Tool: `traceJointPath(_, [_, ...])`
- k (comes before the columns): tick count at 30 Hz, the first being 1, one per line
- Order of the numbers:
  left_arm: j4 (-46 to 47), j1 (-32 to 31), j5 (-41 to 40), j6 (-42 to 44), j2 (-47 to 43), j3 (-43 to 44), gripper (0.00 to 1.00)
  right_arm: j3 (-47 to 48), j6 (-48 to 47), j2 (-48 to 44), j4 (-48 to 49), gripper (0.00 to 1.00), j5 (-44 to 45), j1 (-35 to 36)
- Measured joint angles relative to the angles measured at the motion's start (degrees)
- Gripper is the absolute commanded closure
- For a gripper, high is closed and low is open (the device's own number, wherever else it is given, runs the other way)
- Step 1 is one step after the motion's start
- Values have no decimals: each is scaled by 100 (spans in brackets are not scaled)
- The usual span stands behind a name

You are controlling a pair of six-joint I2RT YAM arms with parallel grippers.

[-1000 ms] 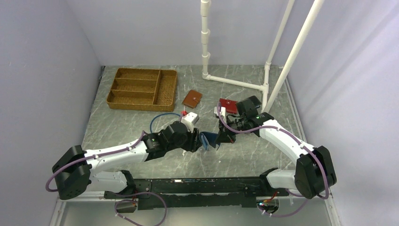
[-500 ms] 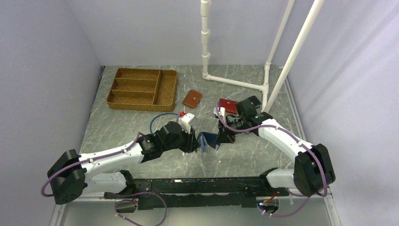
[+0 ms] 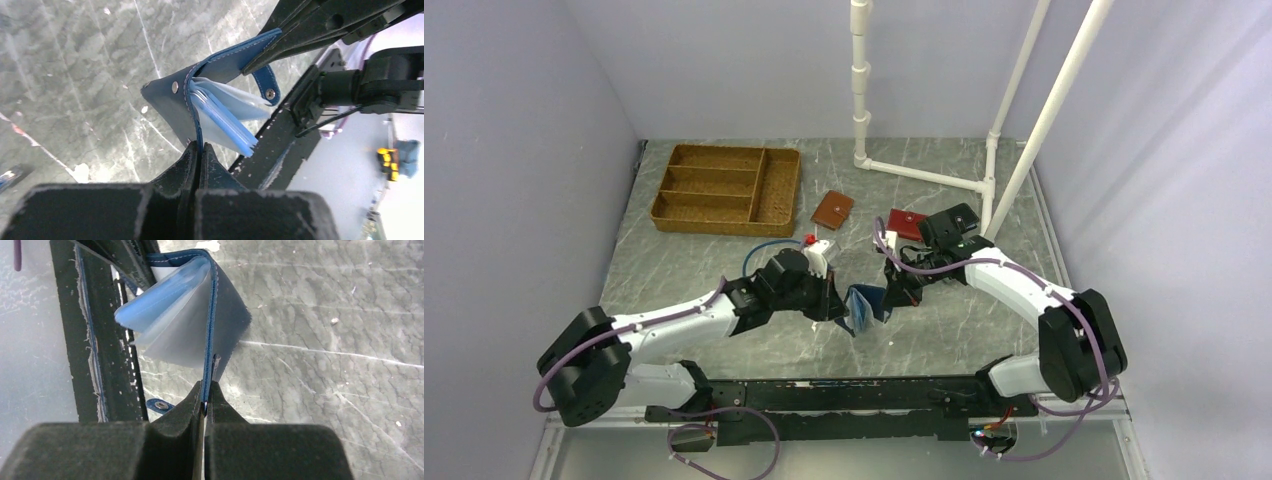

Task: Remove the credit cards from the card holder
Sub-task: Open the card holder at the center of the board.

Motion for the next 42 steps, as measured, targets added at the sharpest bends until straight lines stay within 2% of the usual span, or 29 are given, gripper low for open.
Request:
traceJointPath(7, [656, 553, 1412, -1025, 675, -39, 100, 26, 44, 173, -76, 84, 227, 0])
traceJointPath(10, [914, 647, 2013, -1508, 1069, -39, 100, 31, 39, 173, -90, 74, 247, 0])
traceJointPath(18, [1370, 826, 3158, -2439, 1941, -39, 100, 59, -24, 214, -92, 55, 330, 76])
traceJointPath(29, [1644, 1047, 3512, -2767, 2940, -24, 100, 59, -151, 238, -94, 39, 555, 107])
traceJointPath(35, [1521, 1051, 3475, -2706, 2994, 111, 100, 59, -330, 105, -122, 31, 584, 107])
traceJointPath(42, [1235, 1051, 3279, -2590, 2994, 221, 100, 116, -789, -210, -407, 29, 393, 107])
